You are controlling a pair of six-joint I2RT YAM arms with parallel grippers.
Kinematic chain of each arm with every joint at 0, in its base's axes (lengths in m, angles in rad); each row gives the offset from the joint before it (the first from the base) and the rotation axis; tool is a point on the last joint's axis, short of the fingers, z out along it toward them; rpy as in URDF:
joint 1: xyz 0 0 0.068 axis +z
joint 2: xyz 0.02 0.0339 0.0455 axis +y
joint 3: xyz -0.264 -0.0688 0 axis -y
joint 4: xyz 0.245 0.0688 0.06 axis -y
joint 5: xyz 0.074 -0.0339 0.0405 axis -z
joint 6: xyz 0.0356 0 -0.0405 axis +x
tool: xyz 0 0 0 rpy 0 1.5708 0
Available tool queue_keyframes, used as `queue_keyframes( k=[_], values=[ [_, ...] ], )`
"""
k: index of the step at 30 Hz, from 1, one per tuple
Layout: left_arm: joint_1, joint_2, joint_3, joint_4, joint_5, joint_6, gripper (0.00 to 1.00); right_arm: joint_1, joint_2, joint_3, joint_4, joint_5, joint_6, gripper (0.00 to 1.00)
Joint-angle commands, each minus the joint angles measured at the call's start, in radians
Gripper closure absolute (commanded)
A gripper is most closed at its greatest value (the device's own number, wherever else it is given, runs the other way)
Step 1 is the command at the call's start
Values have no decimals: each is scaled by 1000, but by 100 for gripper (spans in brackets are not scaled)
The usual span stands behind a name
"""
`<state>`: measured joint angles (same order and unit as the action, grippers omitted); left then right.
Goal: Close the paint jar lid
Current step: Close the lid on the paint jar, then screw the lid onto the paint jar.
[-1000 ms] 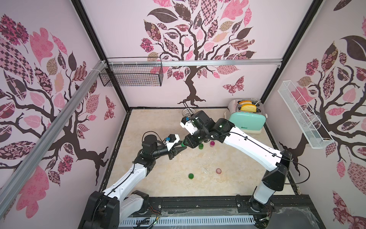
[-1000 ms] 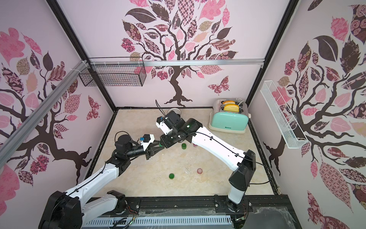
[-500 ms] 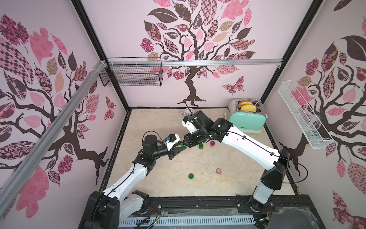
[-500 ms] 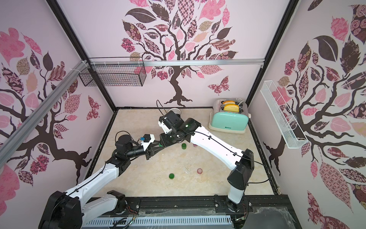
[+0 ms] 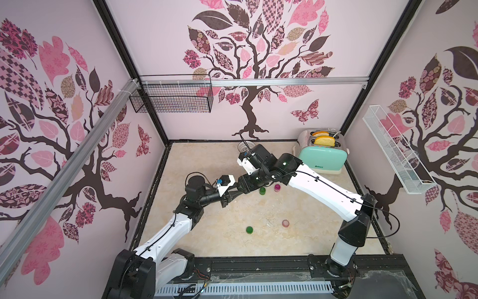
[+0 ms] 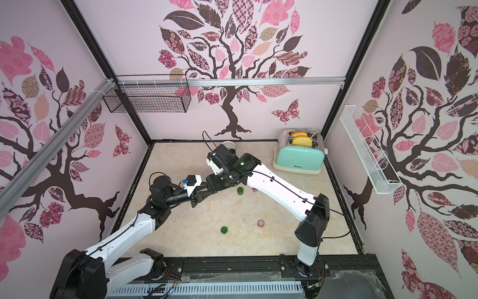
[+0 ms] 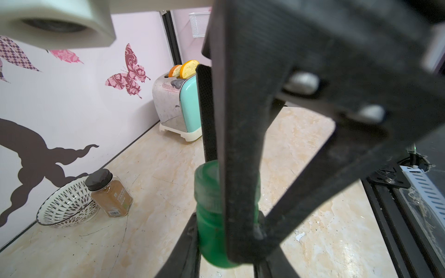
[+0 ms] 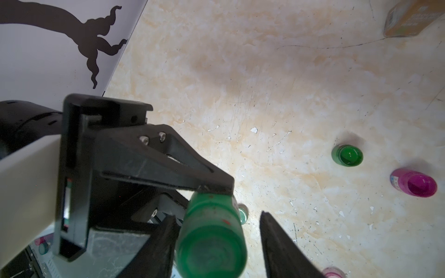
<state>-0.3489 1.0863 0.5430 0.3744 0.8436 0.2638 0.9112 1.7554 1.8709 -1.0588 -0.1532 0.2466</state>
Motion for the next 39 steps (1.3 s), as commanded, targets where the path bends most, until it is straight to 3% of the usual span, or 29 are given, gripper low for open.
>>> queue_keyframes(
  k=[1, 7, 10, 14, 17, 21, 27, 33, 35, 39],
  values=[
    [-3, -8, 27, 34, 12, 5, 74, 5, -40, 46, -31, 30, -33, 33],
    [-4, -1, 31, 25, 24, 8, 74, -11, -98, 35, -20, 56, -91, 15],
    [-4, 1, 34, 21, 39, 7, 74, -36, -126, 23, -11, 48, -115, 1],
    [-5, 12, 39, 14, 66, 8, 74, -88, -173, -31, 40, -6, -179, 1],
    [-7, 24, 49, 6, 104, 8, 74, -143, -207, -88, 99, -114, -241, 1],
    [-10, 42, 66, -26, 157, 18, 74, -167, -263, -177, 180, -235, -444, 1],
    [-17, 52, 81, -64, 189, 36, 74, -166, -377, -382, 383, -399, -723, 12],
    [-22, 52, 83, -74, 184, 46, 74, -166, -355, -370, 354, -467, -846, 15],
    [-24, 50, 84, -76, 181, 47, 74, -167, -347, -369, 345, -484, -878, 11],
    [-25, 48, 85, -80, 179, 51, 74, -165, -340, -371, 322, -499, -949, 15]
  ],
)
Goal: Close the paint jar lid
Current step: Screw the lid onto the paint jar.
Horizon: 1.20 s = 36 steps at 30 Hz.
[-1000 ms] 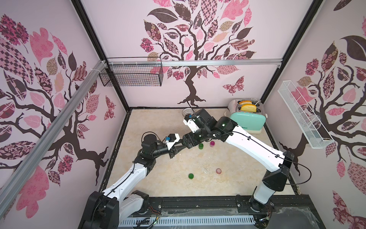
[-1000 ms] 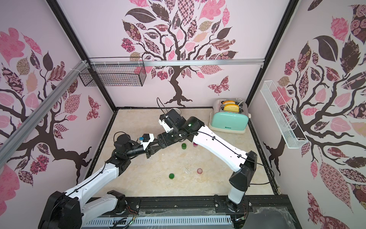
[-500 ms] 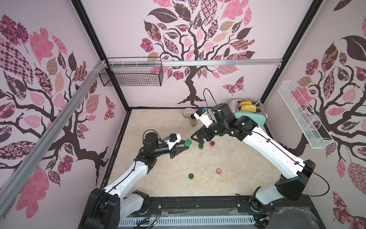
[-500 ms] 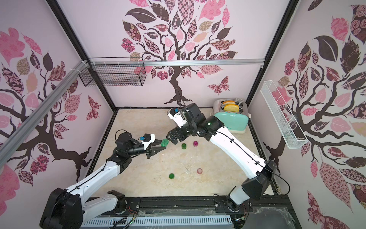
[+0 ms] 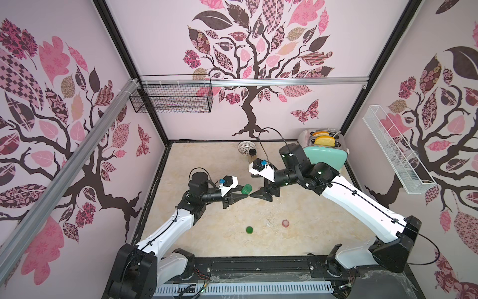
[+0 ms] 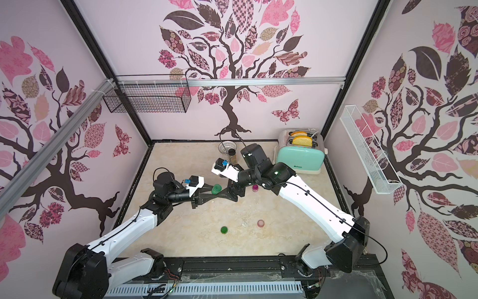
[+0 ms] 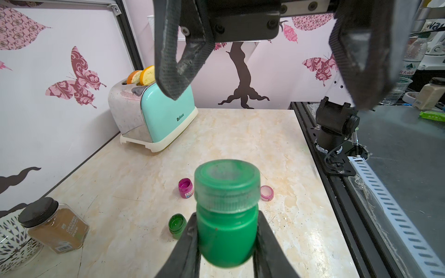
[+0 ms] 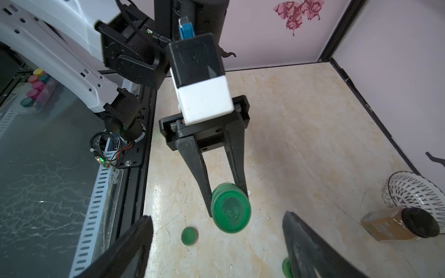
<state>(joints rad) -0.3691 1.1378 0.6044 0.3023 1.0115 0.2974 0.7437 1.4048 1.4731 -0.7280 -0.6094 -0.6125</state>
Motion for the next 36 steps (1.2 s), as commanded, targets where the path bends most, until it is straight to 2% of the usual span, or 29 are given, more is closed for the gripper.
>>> queue_keyframes(
  k=[1, 10, 15, 29, 36],
  values=[
    [-5, -4, 23, -8, 11, 18, 74, 3, 15, 27, -8, -34, -95, 18],
    [-6, -6, 24, -20, 5, 29, 74, 15, 87, 82, -80, 39, -140, 33],
    [-8, -6, 24, -23, 4, 32, 74, 23, 103, 86, -84, 60, -150, 36],
    [-11, -8, 24, -29, 2, 36, 74, 29, 127, 106, -102, 62, -141, 55],
    [-11, -10, 24, -34, 1, 39, 74, 36, 138, 119, -128, 64, -140, 59]
  ],
)
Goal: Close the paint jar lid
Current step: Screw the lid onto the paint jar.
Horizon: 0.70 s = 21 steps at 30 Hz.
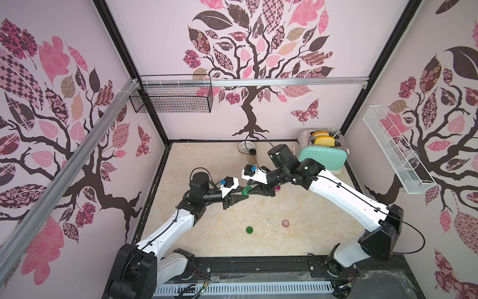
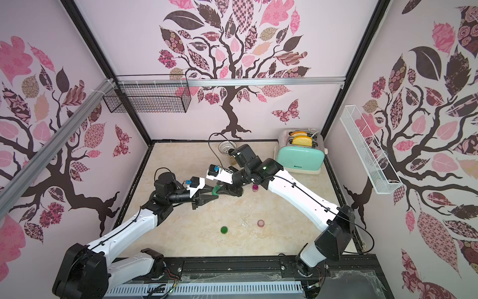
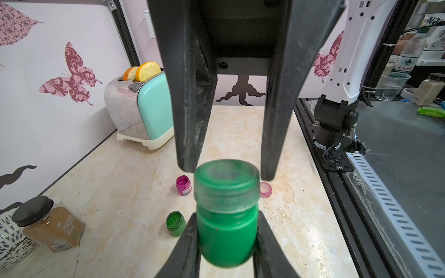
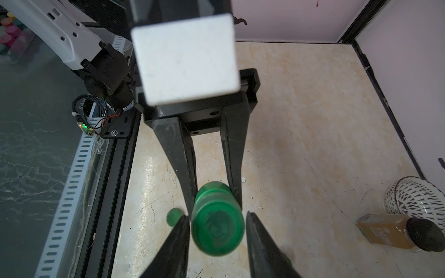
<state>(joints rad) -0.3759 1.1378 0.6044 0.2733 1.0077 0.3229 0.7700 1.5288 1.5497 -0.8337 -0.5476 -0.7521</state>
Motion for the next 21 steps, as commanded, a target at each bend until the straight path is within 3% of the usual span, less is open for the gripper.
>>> queue_keyframes(
  k=[1, 14, 21],
  values=[
    [-4, -10, 24, -5, 4, 14, 74, 11, 15, 43, -23, 5, 0, 59],
    [-6, -15, 24, -11, 1, 19, 73, 26, 44, 63, -51, 36, 34, 68],
    [-7, -19, 24, -10, -8, 23, 73, 44, 65, 75, -48, 86, 126, 74]
  ],
)
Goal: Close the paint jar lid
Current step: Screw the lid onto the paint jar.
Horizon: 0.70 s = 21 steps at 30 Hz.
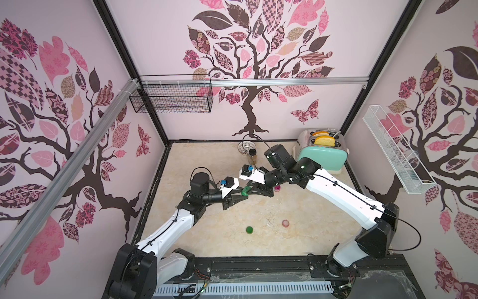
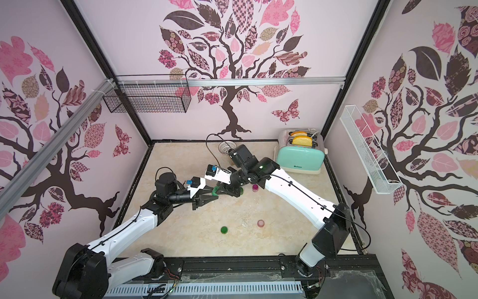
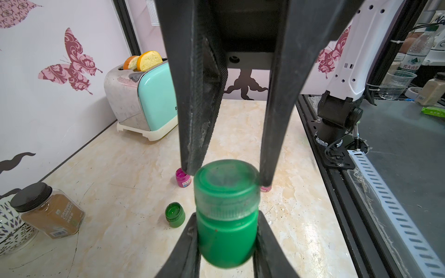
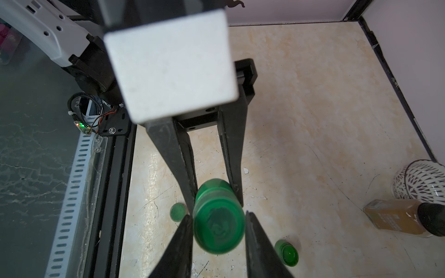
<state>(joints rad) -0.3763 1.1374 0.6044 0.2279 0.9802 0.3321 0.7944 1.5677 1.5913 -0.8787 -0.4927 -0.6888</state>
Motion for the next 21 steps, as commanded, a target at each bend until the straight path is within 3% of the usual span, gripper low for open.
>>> queue_keyframes(
  k=[1, 12, 21],
  values=[
    [-6, -21, 24, 34, 16, 15, 73, 21, 29, 33, 1, 38, 87, 74],
    [-7, -42, 14, 45, -33, 23, 74, 67, 29, -25, 97, 146, 346, 77],
    [-7, -41, 11, 47, -29, 21, 74, 71, -33, -6, 121, 143, 343, 60]
  ],
)
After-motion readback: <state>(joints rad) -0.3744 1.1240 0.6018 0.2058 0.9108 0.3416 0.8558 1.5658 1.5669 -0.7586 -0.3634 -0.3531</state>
